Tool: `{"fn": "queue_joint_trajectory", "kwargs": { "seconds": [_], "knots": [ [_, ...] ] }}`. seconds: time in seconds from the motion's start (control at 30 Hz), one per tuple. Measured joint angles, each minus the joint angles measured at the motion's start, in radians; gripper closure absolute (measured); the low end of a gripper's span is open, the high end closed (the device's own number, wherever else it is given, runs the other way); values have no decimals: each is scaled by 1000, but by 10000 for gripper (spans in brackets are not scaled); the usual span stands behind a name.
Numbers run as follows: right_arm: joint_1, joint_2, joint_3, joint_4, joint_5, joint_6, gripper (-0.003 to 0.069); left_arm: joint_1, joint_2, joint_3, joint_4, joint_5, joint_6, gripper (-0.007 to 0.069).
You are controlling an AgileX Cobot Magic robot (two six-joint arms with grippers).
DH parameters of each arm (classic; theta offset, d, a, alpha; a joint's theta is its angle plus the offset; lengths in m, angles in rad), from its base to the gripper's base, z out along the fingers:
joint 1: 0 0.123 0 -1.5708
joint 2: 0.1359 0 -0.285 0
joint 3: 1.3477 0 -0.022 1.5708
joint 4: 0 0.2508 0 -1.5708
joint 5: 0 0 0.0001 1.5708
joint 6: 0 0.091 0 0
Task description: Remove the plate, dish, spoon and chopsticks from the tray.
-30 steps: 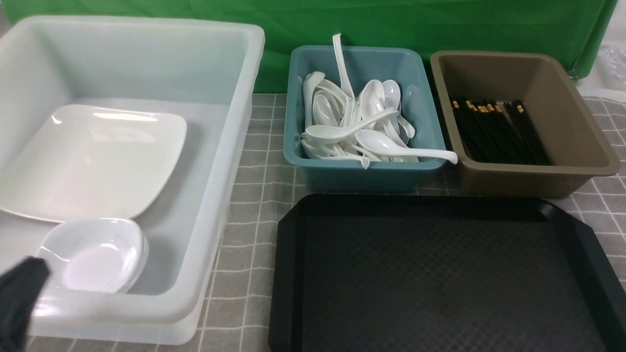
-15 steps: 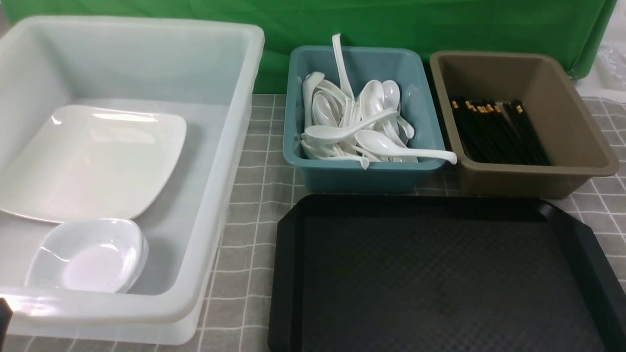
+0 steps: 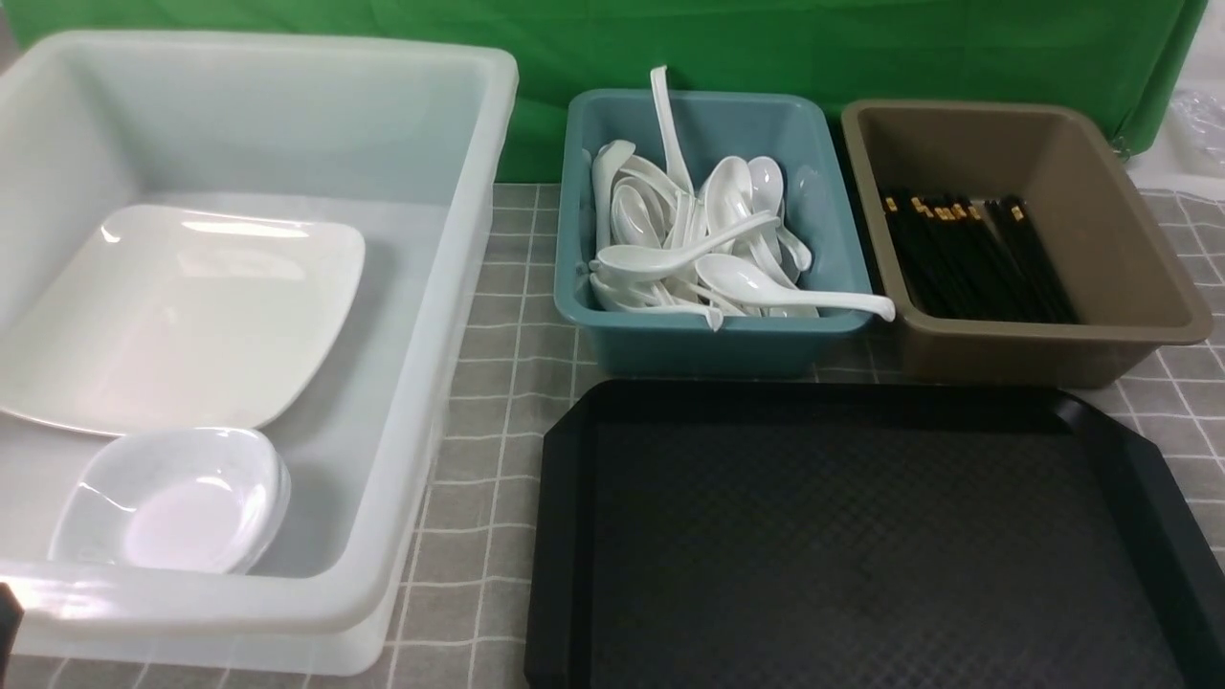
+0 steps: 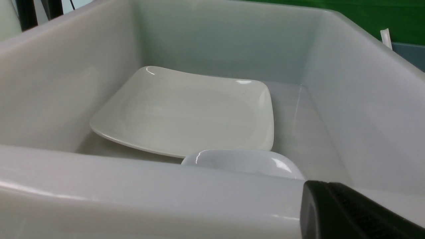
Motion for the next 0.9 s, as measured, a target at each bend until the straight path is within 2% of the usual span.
{"fn": "queue_joint_trajectory", "kwargs": {
  "seconds": [0.9],
  "knots": [
    [0,0,0,0,0,-1,421,0,0,0,1,1,1,616]
  ]
}}
